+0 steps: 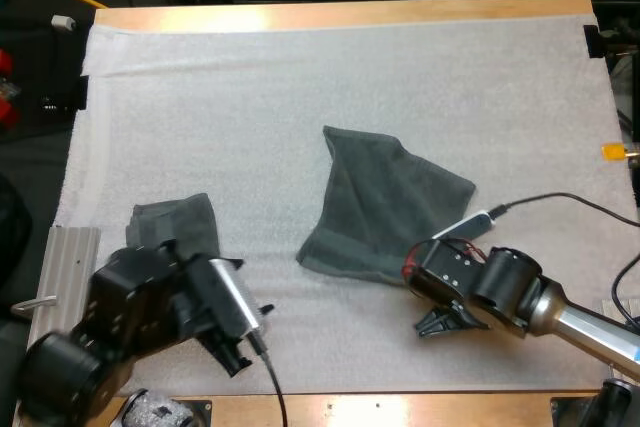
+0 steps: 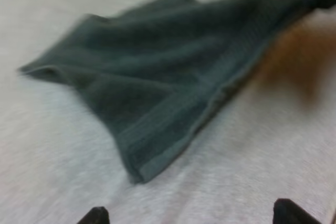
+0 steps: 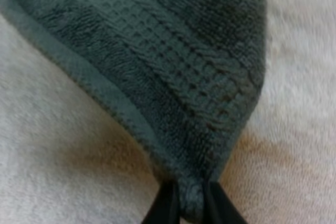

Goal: Pick towel from pile, fold and stack

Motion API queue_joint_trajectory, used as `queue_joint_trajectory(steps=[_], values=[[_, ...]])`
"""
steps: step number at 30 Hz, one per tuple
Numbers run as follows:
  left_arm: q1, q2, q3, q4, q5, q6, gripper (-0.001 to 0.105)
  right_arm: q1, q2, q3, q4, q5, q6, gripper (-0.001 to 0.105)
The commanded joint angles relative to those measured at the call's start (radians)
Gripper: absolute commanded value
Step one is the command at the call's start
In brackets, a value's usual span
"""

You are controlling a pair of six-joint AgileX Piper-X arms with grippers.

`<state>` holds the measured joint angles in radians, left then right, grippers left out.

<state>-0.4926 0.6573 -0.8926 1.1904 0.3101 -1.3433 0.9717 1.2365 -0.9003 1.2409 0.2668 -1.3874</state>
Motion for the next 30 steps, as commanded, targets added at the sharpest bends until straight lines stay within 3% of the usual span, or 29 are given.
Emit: queue_joint_trajectory(steps=[1, 5, 13, 17, 30], values=[[-0.03, 0.048, 0.001, -0.03, -0.013, 0.019, 0.059, -0.001, -0.018, 0.013, -0.003, -0.002, 0.023, 0.0], [-0.074, 0.203, 0.001, -0.094, -0.068, 0.019, 0.059, -0.001, -0.037, 0.03, 0.001, -0.005, 0.055, 0.0], [-0.074, 0.539, 0.001, -0.221, -0.068, -0.033, 0.059, -0.001, -0.053, 0.029, 0.001, -0.012, 0.081, 0.0], [-0.074, 0.685, 0.001, -0.287, -0.068, -0.102, 0.059, -0.001, -0.053, 0.029, 0.001, -0.012, 0.083, 0.0], [-0.074, 0.956, 0.001, -0.385, -0.068, -0.209, 0.059, -0.001, -0.053, 0.029, 0.001, -0.009, 0.09, 0.0]])
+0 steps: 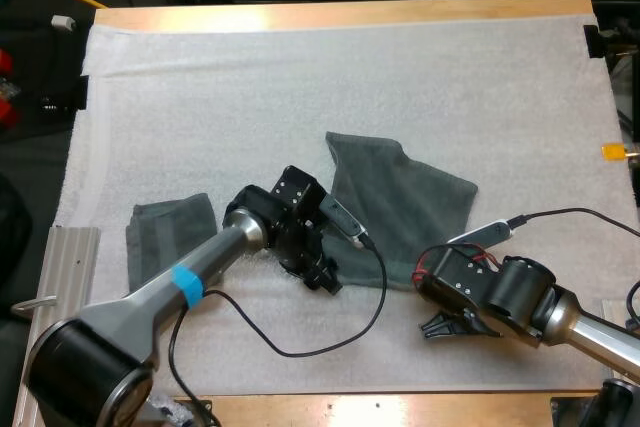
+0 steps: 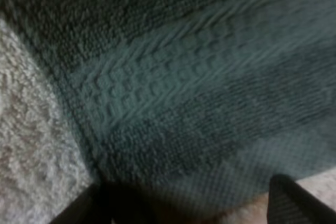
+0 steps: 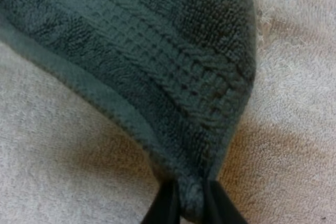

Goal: Pick towel from pile, fold and stack

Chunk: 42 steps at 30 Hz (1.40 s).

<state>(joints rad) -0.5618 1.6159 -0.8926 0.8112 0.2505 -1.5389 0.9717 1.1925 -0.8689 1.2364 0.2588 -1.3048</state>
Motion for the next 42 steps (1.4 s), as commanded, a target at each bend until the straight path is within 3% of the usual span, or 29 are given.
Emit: queue_joint_trajectory(steps=[1, 6, 9, 20, 27, 33, 37, 42], values=[[-0.005, 0.007, 0.001, -0.007, -0.009, -0.013, 0.059, -0.001, -0.009, -0.002, 0.005, -0.001, 0.007, 0.0], [-0.005, 0.021, 0.001, -0.006, -0.009, -0.013, 0.059, -0.001, -0.009, -0.002, 0.003, -0.001, 0.007, 0.0], [-0.005, 0.021, 0.001, -0.006, -0.009, -0.015, 0.052, -0.001, -0.009, -0.002, -0.002, -0.001, 0.007, 0.0], [-0.005, 0.027, 0.001, 0.002, -0.01, -0.053, 0.0, -0.001, -0.009, -0.002, -0.005, -0.001, 0.007, 0.0], [-0.005, -0.032, -0.003, 0.05, -0.01, -0.057, 0.0, -0.001, -0.009, -0.002, -0.059, 0.01, 0.007, 0.0], [-0.005, -0.216, -0.027, 0.185, -0.01, -0.057, 0.0, -0.001, -0.042, -0.022, -0.066, 0.038, 0.0, 0.0], [-0.005, -0.369, -0.083, 0.318, -0.008, -0.062, 0.0, -0.001, -0.11, -0.072, -0.034, 0.039, 0.002, 0.0], [-0.01, -0.508, -0.168, 0.428, 0.001, -0.136, 0.0, -0.001, -0.196, -0.14, 0.024, 0.037, 0.013, 0.0]])
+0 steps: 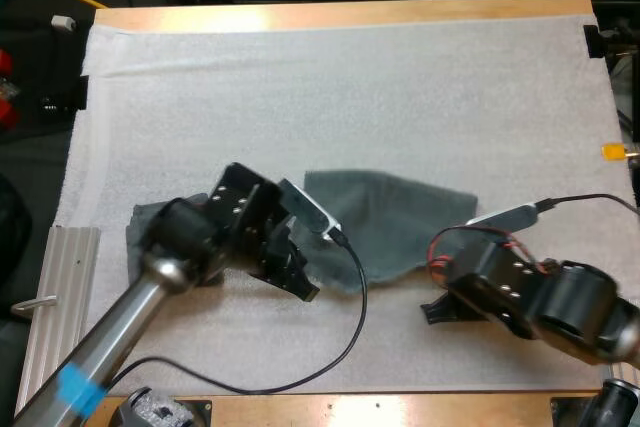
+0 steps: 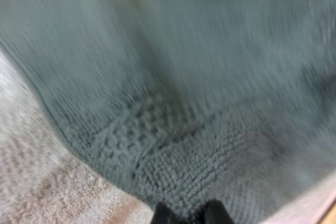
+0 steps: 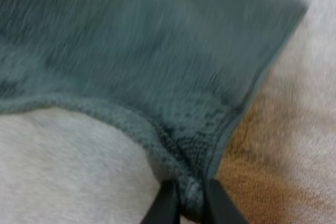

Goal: Pick towel from pile, fold and stack

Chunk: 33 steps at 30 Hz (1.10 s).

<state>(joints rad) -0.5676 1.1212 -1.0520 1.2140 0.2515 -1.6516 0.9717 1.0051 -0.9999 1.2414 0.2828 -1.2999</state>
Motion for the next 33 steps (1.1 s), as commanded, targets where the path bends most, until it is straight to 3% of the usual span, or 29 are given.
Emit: queue_joint_trajectory(steps=[1, 10, 17, 21, 23, 27, 33], values=[[-0.014, -0.041, -0.029, 0.043, 0.006, -0.039, 0.0, -0.001, -0.026, -0.029, 0.039, 0.008, 0.011, 0.0], [-0.218, -0.18, -0.168, 0.14, 0.002, -0.227, 0.0, -0.001, -0.094, -0.226, 0.208, -0.12, 0.013, 0.0], [-0.324, -0.216, -0.202, 0.235, -0.114, -0.32, 0.0, -0.001, -0.096, -0.315, 0.261, -0.299, 0.052, 0.0], [-0.325, -0.207, -0.174, 0.207, -0.231, -0.303, 0.0, -0.001, -0.081, -0.282, 0.253, -0.324, 0.058, 0.0], [-0.316, -0.192, -0.136, 0.163, -0.295, -0.272, 0.0, -0.003, -0.062, -0.236, 0.22, -0.283, 0.056, 0.0], [-0.242, -0.142, -0.036, 0.013, -0.304, -0.178, 0.0, -0.027, 0.011, -0.139, 0.108, -0.119, 0.039, 0.0], [-0.037, -0.025, 0.062, -0.216, -0.294, -0.099, 0.0, -0.21, 0.164, -0.044, -0.145, -0.124, -0.018, 0.0]])
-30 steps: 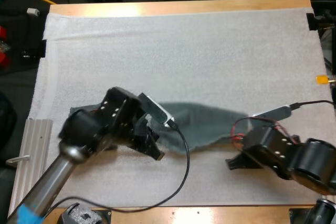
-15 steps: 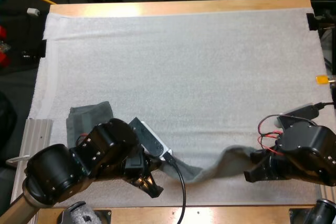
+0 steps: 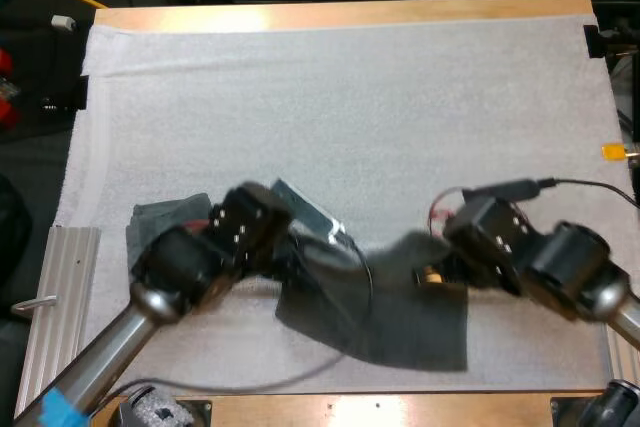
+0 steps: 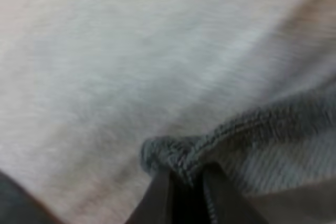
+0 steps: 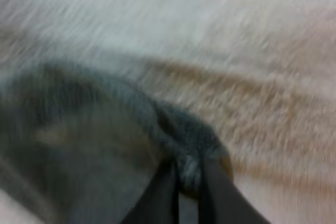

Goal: Pick towel from pile, fold and stack

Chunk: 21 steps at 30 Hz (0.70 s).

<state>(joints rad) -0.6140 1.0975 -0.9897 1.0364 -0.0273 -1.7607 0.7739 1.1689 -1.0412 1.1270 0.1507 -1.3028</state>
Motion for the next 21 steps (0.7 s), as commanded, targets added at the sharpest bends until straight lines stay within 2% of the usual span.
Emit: queue_joint_trajectory(steps=[1, 5, 8, 16, 21], values=[[0.051, 0.022, 0.008, -0.079, 0.009, 0.027, 0.0, -0.051, 0.033, 0.004, -0.074, -0.016, -0.03, 0.0], [0.164, 0.117, 0.01, -0.2, 0.166, 0.055, 0.0, -0.153, 0.139, 0.005, -0.193, -0.106, -0.064, 0.0], [0.225, 0.191, 0.01, -0.271, 0.231, 0.055, 0.0, -0.2, 0.201, 0.005, -0.294, -0.136, -0.064, 0.0], [0.316, 0.348, 0.01, -0.419, 0.284, 0.052, 0.0, -0.273, 0.309, 0.005, -0.417, -0.134, -0.042, 0.0], [0.326, 0.391, 0.01, -0.535, 0.317, 0.037, 0.0, -0.306, 0.345, 0.005, -0.483, -0.1, 0.006, 0.0]])
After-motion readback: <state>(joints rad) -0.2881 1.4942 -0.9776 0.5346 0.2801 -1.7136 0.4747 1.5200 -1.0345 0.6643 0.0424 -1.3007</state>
